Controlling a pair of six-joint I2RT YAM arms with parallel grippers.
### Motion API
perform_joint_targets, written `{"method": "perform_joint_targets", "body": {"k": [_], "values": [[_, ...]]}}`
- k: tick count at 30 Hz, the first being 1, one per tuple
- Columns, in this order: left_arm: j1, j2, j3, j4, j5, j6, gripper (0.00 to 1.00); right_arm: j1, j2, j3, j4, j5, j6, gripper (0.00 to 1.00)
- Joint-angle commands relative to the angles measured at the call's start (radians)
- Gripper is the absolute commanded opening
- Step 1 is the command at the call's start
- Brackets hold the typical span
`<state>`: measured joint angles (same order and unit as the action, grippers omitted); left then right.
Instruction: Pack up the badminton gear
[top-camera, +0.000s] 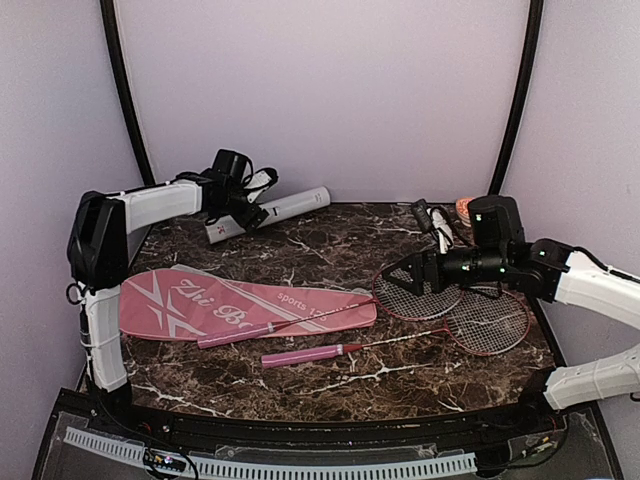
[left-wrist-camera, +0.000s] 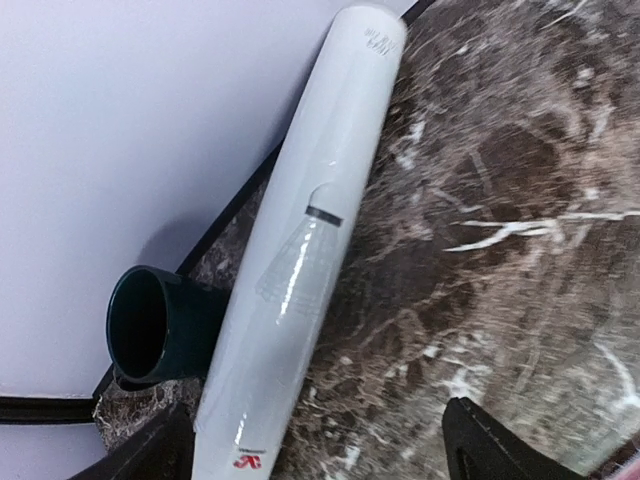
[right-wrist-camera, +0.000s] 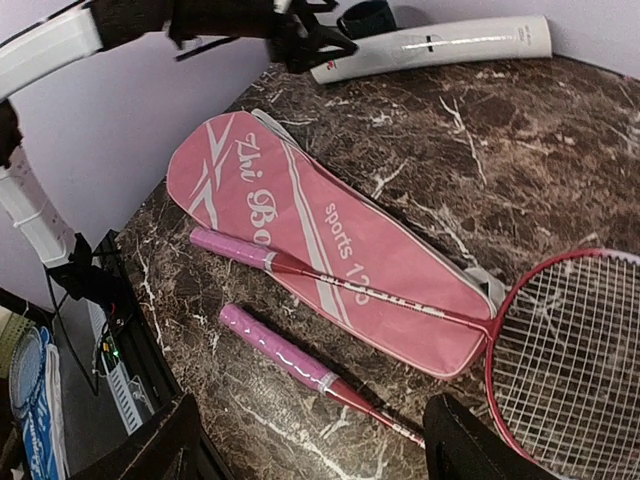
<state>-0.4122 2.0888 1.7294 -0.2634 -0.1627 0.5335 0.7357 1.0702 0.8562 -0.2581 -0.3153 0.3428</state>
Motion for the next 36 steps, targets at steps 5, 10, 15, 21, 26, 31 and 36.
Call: {"method": "perform_joint_targets", "body": {"k": [5, 10, 15, 21, 26, 31, 36], "values": [[-0.175, -0.430, -0.430, 0.018, 0.364, -0.218, 0.75, -0.018, -0.096, -0.175, -0.046, 0.080, 0.338, 0.74], [-0.279, -0.535, -0.632, 0.076, 0.435, -0.331, 0.70, -0.020, -0.166, -0.322, -0.016, 0.183, 0.487, 0.69], [-0.310, -0.517, -0.672, 0.098, 0.412, -0.403, 0.58, -0.021, -0.181, -0.393, 0.027, 0.308, 0.595, 0.56], [-0.330, -0.422, -0.615, 0.069, 0.390, -0.450, 0.48, -0.021, -0.164, -0.457, 0.061, 0.391, 0.757, 0.47], [-0.358, -0.336, -0.545, 0.048, 0.401, -0.449, 0.45, -0.021, -0.115, -0.505, 0.121, 0.441, 0.848, 0.42], [-0.378, -0.265, -0.492, 0.044, 0.428, -0.450, 0.41, -0.021, -0.035, -0.523, 0.186, 0.447, 0.901, 0.39], [-0.397, -0.195, -0.446, 0.028, 0.422, -0.446, 0.37, -0.021, 0.037, -0.534, 0.270, 0.450, 0.929, 0.39]]}}
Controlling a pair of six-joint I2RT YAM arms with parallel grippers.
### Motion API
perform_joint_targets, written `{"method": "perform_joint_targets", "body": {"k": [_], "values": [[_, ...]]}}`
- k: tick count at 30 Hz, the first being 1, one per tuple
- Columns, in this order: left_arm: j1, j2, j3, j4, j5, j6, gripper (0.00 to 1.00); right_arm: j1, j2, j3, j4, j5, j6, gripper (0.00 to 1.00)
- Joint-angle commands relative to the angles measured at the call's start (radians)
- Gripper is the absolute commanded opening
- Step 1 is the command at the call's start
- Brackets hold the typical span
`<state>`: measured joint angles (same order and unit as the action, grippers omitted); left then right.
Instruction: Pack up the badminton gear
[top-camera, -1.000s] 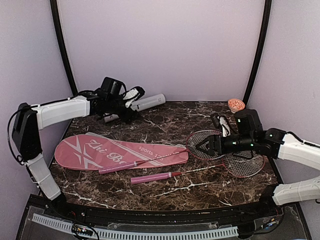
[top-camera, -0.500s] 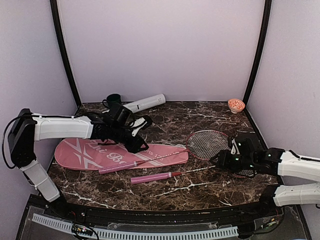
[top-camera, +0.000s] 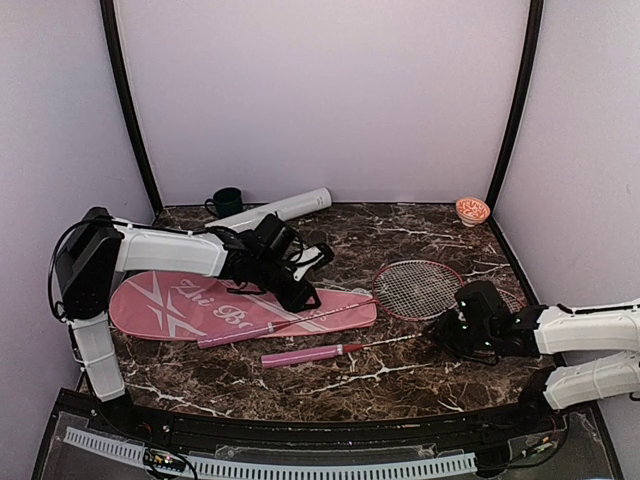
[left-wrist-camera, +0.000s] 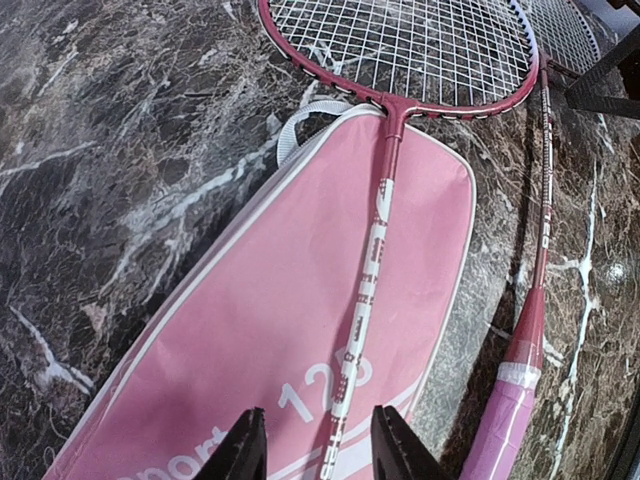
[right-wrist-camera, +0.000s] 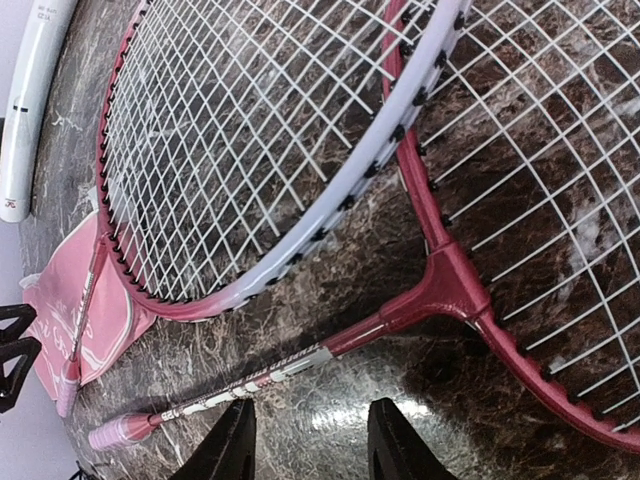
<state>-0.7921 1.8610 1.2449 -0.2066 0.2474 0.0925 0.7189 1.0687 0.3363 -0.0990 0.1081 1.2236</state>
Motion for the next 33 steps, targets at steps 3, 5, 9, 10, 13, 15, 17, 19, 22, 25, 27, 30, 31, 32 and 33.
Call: {"method": "perform_joint_targets", "body": {"k": [3, 5, 9, 10, 13, 15, 17, 19, 22, 25, 27, 30, 31, 32, 33], "values": [[-0.027, 0.062, 0.048, -0.025, 0.019, -0.008, 0.37, -0.004, 0.087, -0.017, 0.145, 0.033, 0.061, 0.39], [-0.032, 0.074, 0.048, -0.019, 0.022, -0.011, 0.37, -0.004, 0.108, -0.021, 0.165, 0.041, 0.071, 0.38], [-0.038, 0.095, 0.049, -0.019, 0.021, -0.016, 0.37, -0.006, 0.130, -0.028, 0.173, 0.076, 0.082, 0.34], [-0.040, 0.100, 0.051, -0.018, 0.021, -0.016, 0.36, -0.006, 0.135, -0.032, 0.176, 0.086, 0.086, 0.32], [-0.047, 0.115, 0.061, -0.020, 0.017, -0.016, 0.34, -0.007, 0.158, -0.034, 0.184, 0.101, 0.093, 0.31], [-0.052, 0.124, 0.072, -0.021, 0.017, -0.017, 0.33, -0.007, 0.175, -0.035, 0.193, 0.111, 0.098, 0.30], [-0.059, 0.134, 0.086, -0.031, 0.016, -0.014, 0.32, -0.007, 0.194, -0.038, 0.200, 0.120, 0.106, 0.29], [-0.066, 0.145, 0.098, -0.042, 0.004, -0.008, 0.30, -0.007, 0.211, -0.044, 0.207, 0.132, 0.116, 0.27], [-0.074, 0.156, 0.111, -0.053, -0.001, -0.007, 0.26, -0.007, 0.230, -0.051, 0.217, 0.138, 0.121, 0.26], [-0.080, 0.157, 0.109, -0.060, -0.005, -0.011, 0.19, -0.008, 0.254, -0.055, 0.227, 0.138, 0.121, 0.26], [-0.082, 0.156, 0.110, -0.071, -0.009, -0.015, 0.15, -0.008, 0.269, -0.055, 0.230, 0.138, 0.121, 0.26], [-0.082, 0.151, 0.115, -0.085, -0.020, -0.034, 0.08, -0.007, 0.274, -0.061, 0.231, 0.138, 0.121, 0.26], [-0.082, 0.148, 0.115, -0.087, -0.022, -0.043, 0.04, -0.007, 0.272, -0.064, 0.228, 0.138, 0.121, 0.26], [-0.082, 0.145, 0.116, -0.089, -0.023, -0.051, 0.03, -0.007, 0.266, -0.069, 0.222, 0.138, 0.121, 0.26], [-0.082, 0.139, 0.115, -0.089, -0.023, -0.060, 0.02, -0.007, 0.261, -0.070, 0.214, 0.138, 0.121, 0.26]]}}
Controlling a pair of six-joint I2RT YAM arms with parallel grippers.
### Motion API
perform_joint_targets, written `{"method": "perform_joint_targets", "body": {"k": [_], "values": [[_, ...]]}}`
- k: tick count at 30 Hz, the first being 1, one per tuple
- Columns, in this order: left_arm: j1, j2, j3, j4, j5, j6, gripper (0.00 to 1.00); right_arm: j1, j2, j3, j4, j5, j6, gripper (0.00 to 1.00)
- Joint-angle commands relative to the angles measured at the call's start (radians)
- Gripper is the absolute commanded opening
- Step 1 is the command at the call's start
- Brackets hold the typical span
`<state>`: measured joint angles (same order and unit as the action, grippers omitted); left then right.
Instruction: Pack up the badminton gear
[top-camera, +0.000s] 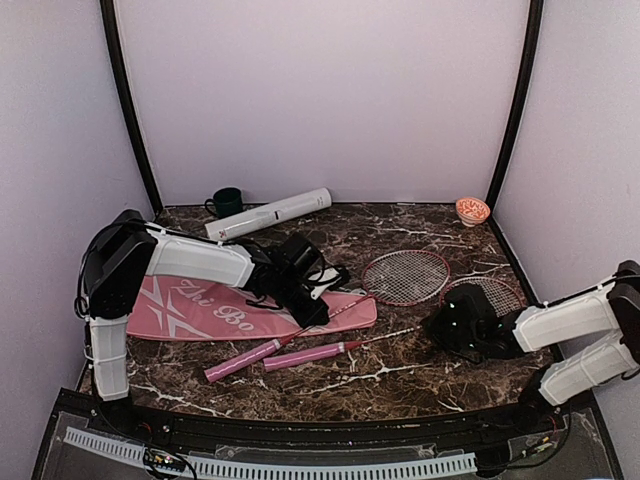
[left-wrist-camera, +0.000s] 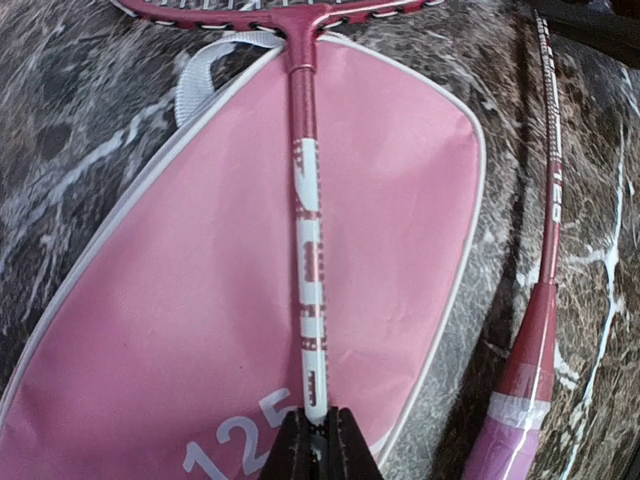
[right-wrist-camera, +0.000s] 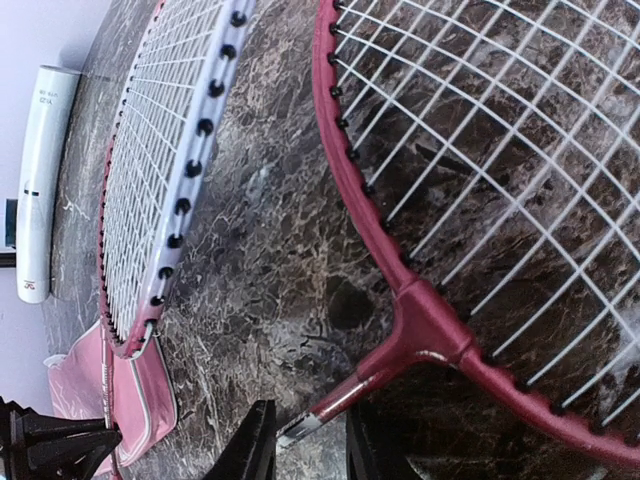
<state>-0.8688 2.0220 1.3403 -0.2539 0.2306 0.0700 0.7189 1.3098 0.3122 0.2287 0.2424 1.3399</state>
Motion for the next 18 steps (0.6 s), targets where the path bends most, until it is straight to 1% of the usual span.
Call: {"method": "perform_joint_targets", "body": {"k": [1, 2, 5, 11, 12, 15, 17, 18], "values": [[-0.006, -0.026, 0.019, -0.042, -0.007, -0.046, 0.00, -0.007, 0.010, -0.048, -0.123, 0.004, 0.032, 0.09], [-0.006, -0.031, 0.017, -0.043, -0.007, -0.055, 0.00, -0.007, 0.001, -0.049, -0.134, 0.003, 0.031, 0.06], [-0.006, -0.048, 0.022, -0.043, 0.000, -0.082, 0.00, -0.007, -0.044, -0.051, -0.177, 0.010, 0.021, 0.00], [-0.006, -0.091, 0.029, -0.035, 0.009, -0.139, 0.00, -0.016, -0.135, -0.032, -0.268, 0.046, -0.031, 0.00], [-0.006, -0.099, 0.027, -0.033, 0.007, -0.146, 0.00, -0.019, -0.144, -0.033, -0.267, 0.042, -0.037, 0.02], [-0.006, -0.119, 0.021, -0.027, -0.013, -0.158, 0.00, -0.021, -0.156, -0.043, -0.211, 0.015, -0.055, 0.23], [-0.006, -0.117, 0.024, -0.024, -0.004, -0.158, 0.00, -0.021, -0.141, -0.034, -0.167, -0.003, -0.061, 0.31], [-0.006, -0.114, 0.027, -0.025, 0.003, -0.160, 0.00, -0.021, -0.126, -0.027, -0.150, -0.009, -0.059, 0.33]]}}
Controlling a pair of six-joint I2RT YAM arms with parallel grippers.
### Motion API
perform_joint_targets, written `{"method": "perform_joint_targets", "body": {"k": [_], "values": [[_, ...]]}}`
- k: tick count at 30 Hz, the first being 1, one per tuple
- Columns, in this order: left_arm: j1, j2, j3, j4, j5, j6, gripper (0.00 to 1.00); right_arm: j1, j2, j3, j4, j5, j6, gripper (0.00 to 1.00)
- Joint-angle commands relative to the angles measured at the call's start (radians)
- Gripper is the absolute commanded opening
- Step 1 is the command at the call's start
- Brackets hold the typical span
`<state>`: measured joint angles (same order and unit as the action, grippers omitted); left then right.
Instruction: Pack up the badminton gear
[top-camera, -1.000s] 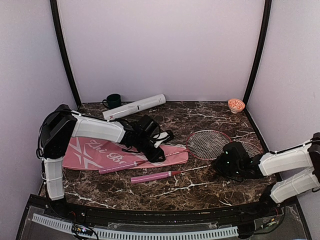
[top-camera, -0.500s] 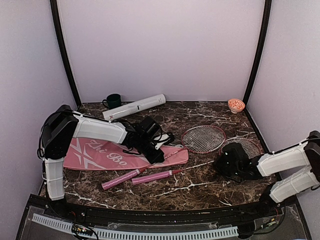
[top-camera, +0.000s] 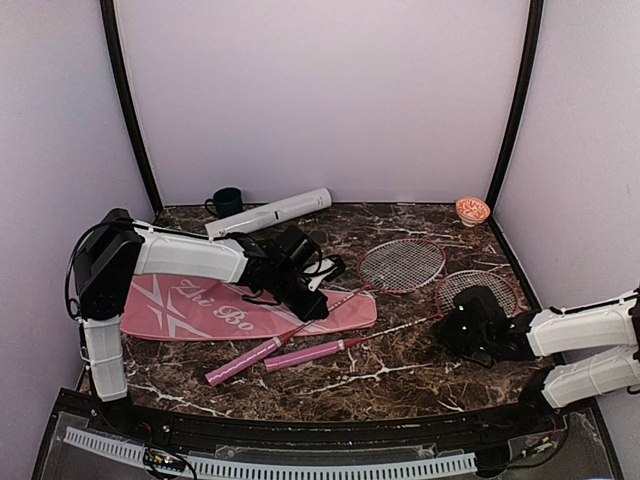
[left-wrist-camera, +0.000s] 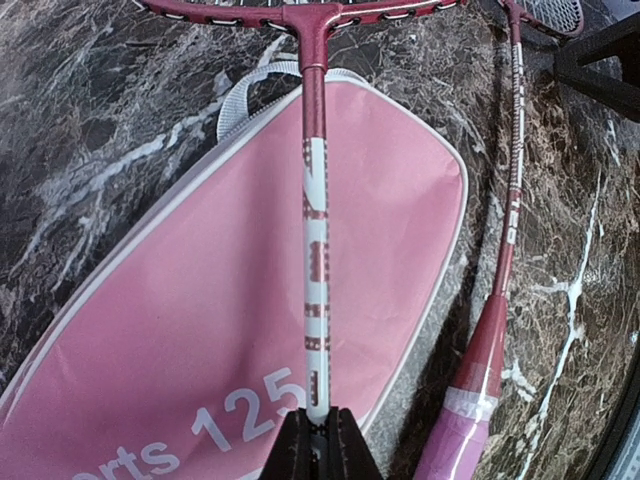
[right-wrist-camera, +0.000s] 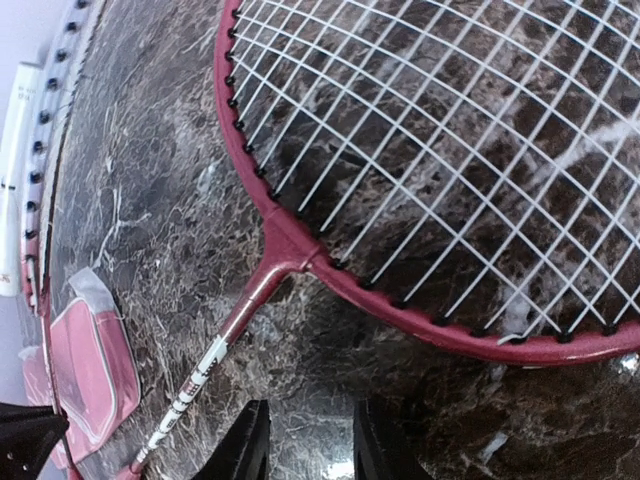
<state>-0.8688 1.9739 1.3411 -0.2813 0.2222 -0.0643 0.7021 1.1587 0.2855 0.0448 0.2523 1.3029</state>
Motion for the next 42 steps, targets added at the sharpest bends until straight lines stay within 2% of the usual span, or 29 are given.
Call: {"method": "perform_joint_targets", "body": {"k": [1, 7, 11, 16, 22, 25, 30, 35, 42], "values": [[-0.006, -0.064, 0.025, 0.002, 0.015, -0.031, 0.00, -0.004, 0.039, 0.007, 0.055, -0.022, -0.023, 0.34], [-0.006, -0.088, 0.021, 0.002, -0.012, -0.040, 0.00, -0.003, 0.143, 0.036, 0.144, -0.031, 0.045, 0.37], [-0.006, -0.111, 0.021, 0.006, -0.031, -0.044, 0.00, -0.004, 0.230, 0.112, 0.074, -0.015, 0.107, 0.36], [-0.004, -0.146, 0.012, 0.023, -0.061, -0.052, 0.00, -0.003, 0.339, 0.227, -0.096, -0.008, 0.196, 0.29], [-0.002, -0.187, -0.007, 0.051, -0.085, -0.058, 0.00, -0.003, 0.403, 0.231, -0.098, -0.028, 0.289, 0.21], [0.000, -0.203, -0.012, 0.050, -0.098, -0.058, 0.00, -0.003, 0.426, 0.235, -0.104, -0.043, 0.309, 0.14], [0.002, -0.226, -0.015, 0.053, -0.108, -0.060, 0.00, -0.003, 0.424, 0.249, -0.149, -0.061, 0.303, 0.07], [0.004, -0.237, -0.017, 0.053, -0.114, -0.061, 0.00, -0.003, 0.336, 0.218, -0.201, -0.055, 0.297, 0.04], [0.005, -0.247, -0.018, 0.054, -0.116, -0.063, 0.00, -0.009, 0.245, 0.211, -0.294, -0.045, 0.162, 0.00]]}}
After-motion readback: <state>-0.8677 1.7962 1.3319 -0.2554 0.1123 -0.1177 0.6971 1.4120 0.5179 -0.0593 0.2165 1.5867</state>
